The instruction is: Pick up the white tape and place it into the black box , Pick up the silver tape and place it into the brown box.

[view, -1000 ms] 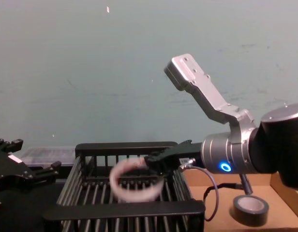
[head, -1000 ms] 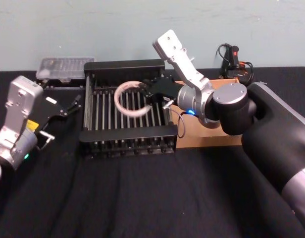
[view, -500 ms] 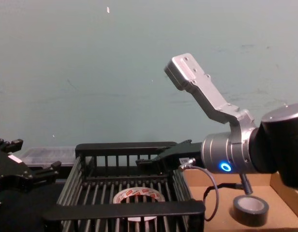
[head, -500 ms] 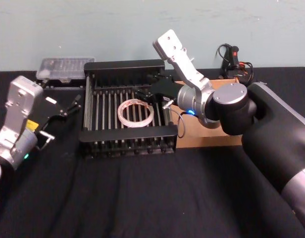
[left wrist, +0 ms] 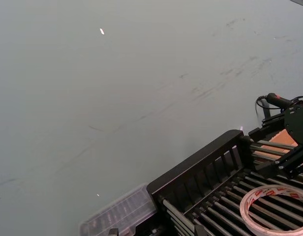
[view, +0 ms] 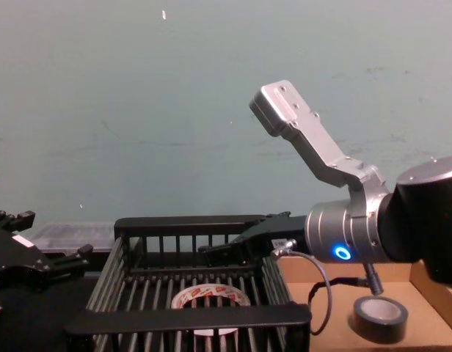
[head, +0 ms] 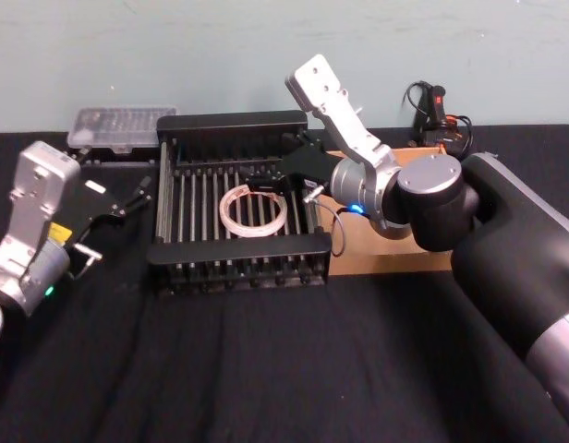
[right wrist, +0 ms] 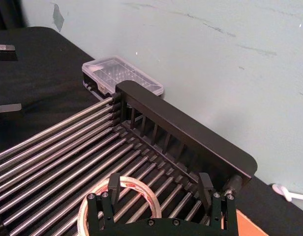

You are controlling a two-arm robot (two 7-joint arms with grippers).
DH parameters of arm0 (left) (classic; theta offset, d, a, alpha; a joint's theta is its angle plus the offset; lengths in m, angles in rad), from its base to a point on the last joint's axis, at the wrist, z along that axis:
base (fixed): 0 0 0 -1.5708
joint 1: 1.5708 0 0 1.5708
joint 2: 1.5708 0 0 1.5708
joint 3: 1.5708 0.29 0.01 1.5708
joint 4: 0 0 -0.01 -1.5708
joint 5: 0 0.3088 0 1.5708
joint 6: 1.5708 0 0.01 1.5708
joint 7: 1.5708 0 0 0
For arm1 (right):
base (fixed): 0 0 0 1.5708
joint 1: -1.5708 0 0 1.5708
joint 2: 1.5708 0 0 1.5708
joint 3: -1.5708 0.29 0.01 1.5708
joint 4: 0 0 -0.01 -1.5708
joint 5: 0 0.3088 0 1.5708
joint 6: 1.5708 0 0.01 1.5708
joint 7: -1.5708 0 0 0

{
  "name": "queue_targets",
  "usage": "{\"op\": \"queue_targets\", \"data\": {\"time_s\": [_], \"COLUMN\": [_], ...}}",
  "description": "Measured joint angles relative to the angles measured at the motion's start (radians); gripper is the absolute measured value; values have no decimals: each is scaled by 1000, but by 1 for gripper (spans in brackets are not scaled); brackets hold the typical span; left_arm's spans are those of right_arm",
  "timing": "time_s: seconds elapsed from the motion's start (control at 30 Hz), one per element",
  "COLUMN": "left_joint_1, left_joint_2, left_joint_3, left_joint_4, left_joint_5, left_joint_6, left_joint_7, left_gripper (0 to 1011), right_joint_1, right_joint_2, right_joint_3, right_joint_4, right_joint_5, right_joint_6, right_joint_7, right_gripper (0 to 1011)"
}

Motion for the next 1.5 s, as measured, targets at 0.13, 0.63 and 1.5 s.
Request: {"op": "queue_targets", "data": {"time_s": [0.13, 0.63, 1.5], "left_joint_1": [0, 0, 0], "left_joint_2": [0, 0, 0], "left_joint_3": [0, 0, 0], "left_joint_4": [0, 0, 0], "left_joint_5": [0, 0, 0], "left_joint_6": [0, 0, 0], "left_joint_7": [0, 0, 0], "left_gripper": [1002, 1001, 1001], "right_joint_1": [-11, -130, -363], "right_joint_2": [6, 125, 218], "right_joint_3": [14, 77, 262], "right_joint_4": [-18, -273, -483], "right_joint_5": [0, 14, -53], "right_joint_6": [-1, 12, -53], "right_joint_7": [11, 37, -198], "right_gripper": [1002, 1002, 1002]}}
